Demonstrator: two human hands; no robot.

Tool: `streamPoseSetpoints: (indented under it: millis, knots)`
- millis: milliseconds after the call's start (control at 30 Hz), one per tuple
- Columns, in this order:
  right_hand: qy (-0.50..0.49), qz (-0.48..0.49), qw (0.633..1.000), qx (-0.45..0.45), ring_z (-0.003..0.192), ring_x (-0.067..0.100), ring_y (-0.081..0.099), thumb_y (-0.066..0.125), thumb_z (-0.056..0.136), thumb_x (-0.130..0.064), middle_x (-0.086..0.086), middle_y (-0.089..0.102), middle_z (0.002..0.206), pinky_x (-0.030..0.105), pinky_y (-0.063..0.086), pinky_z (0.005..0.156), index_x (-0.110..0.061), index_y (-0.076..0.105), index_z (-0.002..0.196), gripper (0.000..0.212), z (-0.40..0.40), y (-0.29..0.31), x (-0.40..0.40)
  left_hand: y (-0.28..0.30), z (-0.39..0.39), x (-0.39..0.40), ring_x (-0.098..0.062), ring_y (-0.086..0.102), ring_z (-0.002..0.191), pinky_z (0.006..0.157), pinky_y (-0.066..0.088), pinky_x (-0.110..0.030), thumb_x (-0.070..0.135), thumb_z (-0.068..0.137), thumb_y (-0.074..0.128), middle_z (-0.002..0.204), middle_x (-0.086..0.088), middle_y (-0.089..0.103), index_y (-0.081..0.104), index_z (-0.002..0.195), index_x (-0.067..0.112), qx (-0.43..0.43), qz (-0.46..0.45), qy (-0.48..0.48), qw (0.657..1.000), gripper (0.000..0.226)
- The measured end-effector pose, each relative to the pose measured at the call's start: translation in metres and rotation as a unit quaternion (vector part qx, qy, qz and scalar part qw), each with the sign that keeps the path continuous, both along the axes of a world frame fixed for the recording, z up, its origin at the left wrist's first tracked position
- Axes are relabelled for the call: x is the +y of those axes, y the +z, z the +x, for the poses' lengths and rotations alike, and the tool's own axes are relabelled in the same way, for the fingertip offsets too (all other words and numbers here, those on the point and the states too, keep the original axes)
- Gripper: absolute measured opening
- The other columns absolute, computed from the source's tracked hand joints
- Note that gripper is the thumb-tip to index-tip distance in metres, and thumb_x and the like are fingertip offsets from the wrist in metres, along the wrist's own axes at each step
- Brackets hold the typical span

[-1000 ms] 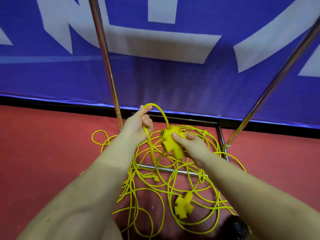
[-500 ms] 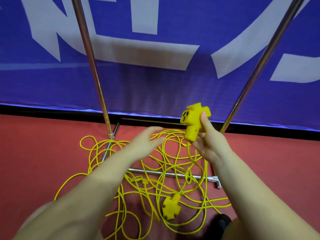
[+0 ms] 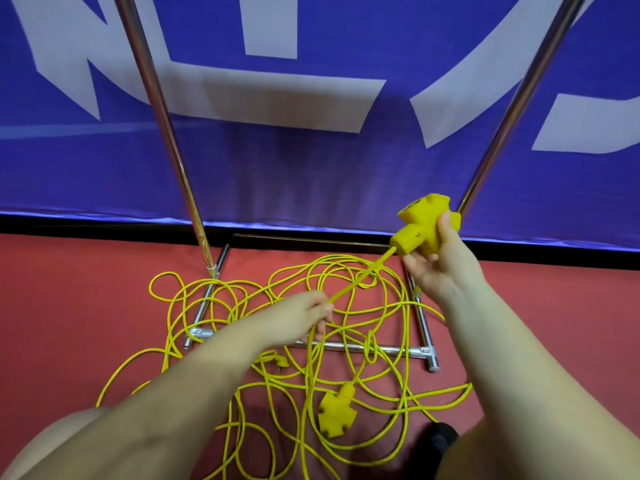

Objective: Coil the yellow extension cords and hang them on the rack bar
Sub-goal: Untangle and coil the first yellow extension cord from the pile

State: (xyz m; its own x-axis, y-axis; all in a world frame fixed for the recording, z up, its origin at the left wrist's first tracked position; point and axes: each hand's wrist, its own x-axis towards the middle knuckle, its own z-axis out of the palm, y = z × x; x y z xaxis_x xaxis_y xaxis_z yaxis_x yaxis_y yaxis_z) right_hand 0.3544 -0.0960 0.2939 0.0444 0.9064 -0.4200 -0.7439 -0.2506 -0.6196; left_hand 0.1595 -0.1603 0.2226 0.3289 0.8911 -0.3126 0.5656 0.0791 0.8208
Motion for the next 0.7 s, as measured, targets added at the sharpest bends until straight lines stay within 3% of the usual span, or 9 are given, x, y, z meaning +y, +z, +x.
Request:
streamPoseSetpoints:
  millis: [100, 200, 267, 333, 433, 500, 567, 633, 700]
  knots:
    - [0.143, -0.070, 0.980, -0.121, 0.120, 0.029, 0.053, 0.035, 0.094, -0.056, 0.012, 0.056, 0.127, 0.044, 0.038, 0.100, -0.009, 0.039, 0.138, 0.065, -0.003, -0.017, -0.001, 0.011, -0.001, 0.008, -0.013, 0.061, 0.058, 0.051, 0.048, -0.024, 0.016, 0.101, 0.035, 0.069, 0.000, 0.052, 0.048, 0.082, 0.019, -0.079, 0.062, 0.083, 0.991, 0.023]
    - [0.389, -0.088, 0.884, -0.244, 0.110, 0.024, 0.056, 0.025, 0.085, -0.072, 0.008, 0.062, 0.112, 0.041, 0.036, 0.093, -0.010, 0.042, 0.134, 0.081, -0.028, -0.036, -0.018, 0.020, 0.002, 0.015, -0.010, 0.063, 0.051, 0.044, 0.049, -0.021, 0.015, 0.101, 0.033, 0.068, -0.002, 0.052, 0.050, 0.085, 0.015, -0.202, 0.040, 0.160, 0.965, 0.023]
    - [0.515, -0.036, 0.814, -0.266, 0.097, 0.018, 0.059, 0.021, 0.080, -0.077, 0.001, 0.067, 0.091, 0.036, 0.038, 0.087, -0.021, 0.054, 0.114, 0.074, -0.044, -0.044, -0.029, 0.018, 0.004, 0.017, -0.010, 0.063, 0.050, 0.043, 0.050, -0.022, 0.017, 0.101, 0.035, 0.070, -0.004, 0.053, 0.051, 0.086, 0.013, -0.245, -0.021, 0.196, 0.949, 0.023]
    - [0.593, -0.017, 0.760, -0.266, 0.094, 0.018, 0.061, 0.021, 0.083, -0.072, 0.003, 0.067, 0.091, 0.032, 0.039, 0.081, -0.029, 0.057, 0.102, 0.060, -0.054, -0.052, -0.038, 0.013, 0.000, 0.022, -0.012, 0.064, 0.052, 0.049, 0.052, -0.027, 0.020, 0.100, 0.039, 0.073, -0.005, 0.055, 0.052, 0.084, 0.013, -0.267, -0.075, 0.248, 0.928, 0.022]
    - [0.653, -0.020, 0.670, -0.353, 0.075, 0.011, 0.061, 0.042, 0.093, -0.050, -0.001, 0.069, 0.087, 0.029, 0.042, 0.071, -0.022, 0.058, 0.093, 0.032, -0.057, -0.068, -0.048, 0.007, -0.017, 0.031, -0.010, 0.067, 0.053, 0.058, 0.052, -0.031, 0.021, 0.100, 0.041, 0.079, -0.004, 0.060, 0.051, 0.086, 0.012, -0.306, -0.123, 0.322, 0.887, 0.019]
    - [0.655, 0.012, 0.636, -0.407, 0.057, 0.004, 0.060, 0.050, 0.095, -0.028, -0.002, 0.066, 0.085, 0.021, 0.042, 0.056, -0.023, 0.054, 0.089, 0.009, -0.057, -0.075, -0.050, 0.007, -0.029, 0.037, -0.009, 0.068, 0.055, 0.060, 0.053, -0.030, 0.018, 0.100, 0.040, 0.082, -0.003, 0.060, 0.050, 0.087, 0.013, -0.330, -0.122, 0.358, 0.865, 0.017]
    - [0.619, 0.050, 0.660, -0.422, 0.049, 0.001, 0.061, 0.049, 0.096, -0.014, 0.000, 0.065, 0.082, 0.017, 0.046, 0.049, -0.023, 0.052, 0.090, 0.011, -0.058, -0.072, -0.047, 0.009, -0.040, 0.041, -0.013, 0.068, 0.067, 0.060, 0.054, -0.029, 0.014, 0.099, 0.040, 0.086, -0.003, 0.060, 0.050, 0.087, 0.012, -0.365, -0.111, 0.386, 0.840, 0.016]
    - [0.562, 0.071, 0.731, -0.380, 0.050, 0.004, 0.063, 0.047, 0.096, -0.009, 0.002, 0.067, 0.080, 0.019, 0.052, 0.053, -0.021, 0.052, 0.092, 0.014, -0.060, -0.060, -0.041, 0.010, -0.047, 0.045, -0.020, 0.064, 0.083, 0.062, 0.056, -0.028, 0.011, 0.099, 0.038, 0.097, -0.007, 0.061, 0.050, 0.088, 0.010, -0.409, -0.109, 0.392, 0.817, 0.017]
    - [0.502, 0.070, 0.813, -0.288, 0.054, 0.009, 0.066, 0.047, 0.096, -0.007, 0.002, 0.069, 0.076, 0.022, 0.056, 0.055, -0.018, 0.054, 0.092, 0.014, -0.063, -0.046, -0.036, 0.009, -0.046, 0.046, -0.021, 0.061, 0.090, 0.067, 0.056, -0.031, 0.015, 0.099, 0.038, 0.109, -0.009, 0.060, 0.052, 0.093, 0.007, -0.422, -0.132, 0.365, 0.819, 0.017]
